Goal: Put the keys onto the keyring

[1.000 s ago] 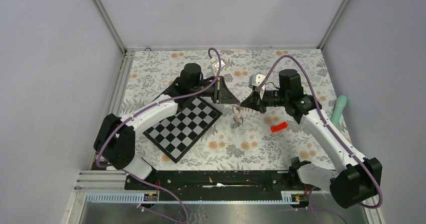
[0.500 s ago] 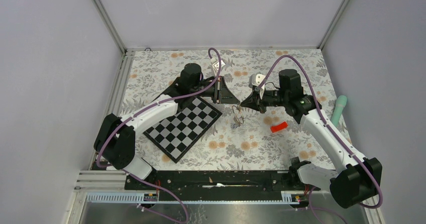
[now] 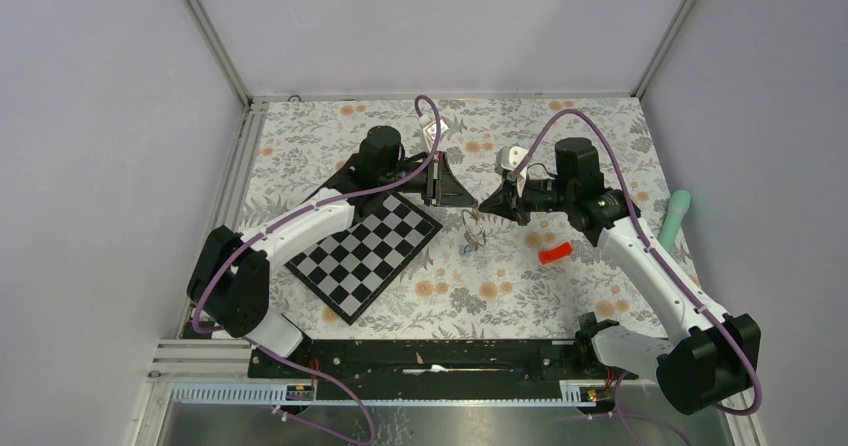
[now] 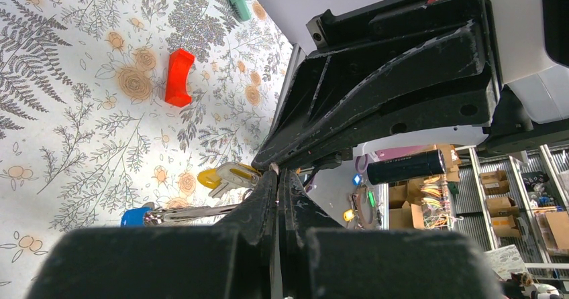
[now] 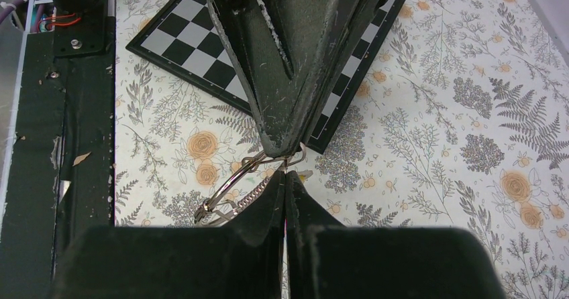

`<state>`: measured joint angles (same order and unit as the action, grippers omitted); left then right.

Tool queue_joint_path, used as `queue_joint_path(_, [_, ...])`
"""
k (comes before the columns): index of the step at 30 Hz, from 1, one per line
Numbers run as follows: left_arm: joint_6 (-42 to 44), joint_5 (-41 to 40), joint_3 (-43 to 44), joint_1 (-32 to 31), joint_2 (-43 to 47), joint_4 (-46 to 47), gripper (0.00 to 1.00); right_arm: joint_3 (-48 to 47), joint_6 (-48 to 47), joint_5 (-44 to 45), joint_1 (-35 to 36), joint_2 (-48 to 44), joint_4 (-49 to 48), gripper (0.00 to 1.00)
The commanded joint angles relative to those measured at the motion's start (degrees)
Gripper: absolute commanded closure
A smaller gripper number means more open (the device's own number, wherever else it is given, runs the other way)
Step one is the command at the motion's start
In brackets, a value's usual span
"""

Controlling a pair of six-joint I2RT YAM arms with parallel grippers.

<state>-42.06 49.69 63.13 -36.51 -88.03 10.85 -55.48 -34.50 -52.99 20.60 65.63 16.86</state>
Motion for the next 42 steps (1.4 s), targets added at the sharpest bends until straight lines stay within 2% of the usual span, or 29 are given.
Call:
queue_joint_path(1, [0.2, 1.1, -0.6, -1.1, 0.2, 4.1, 1.00, -3.0, 0.6, 0.7, 0.2, -1.1, -3.6, 1.00])
queue_joint_path(42, [0.6, 1.1, -0.4, -1.3, 0.8, 3.7, 1.00, -2.7, -1.7, 1.1, -0.5, -1.8, -1.7, 1.00])
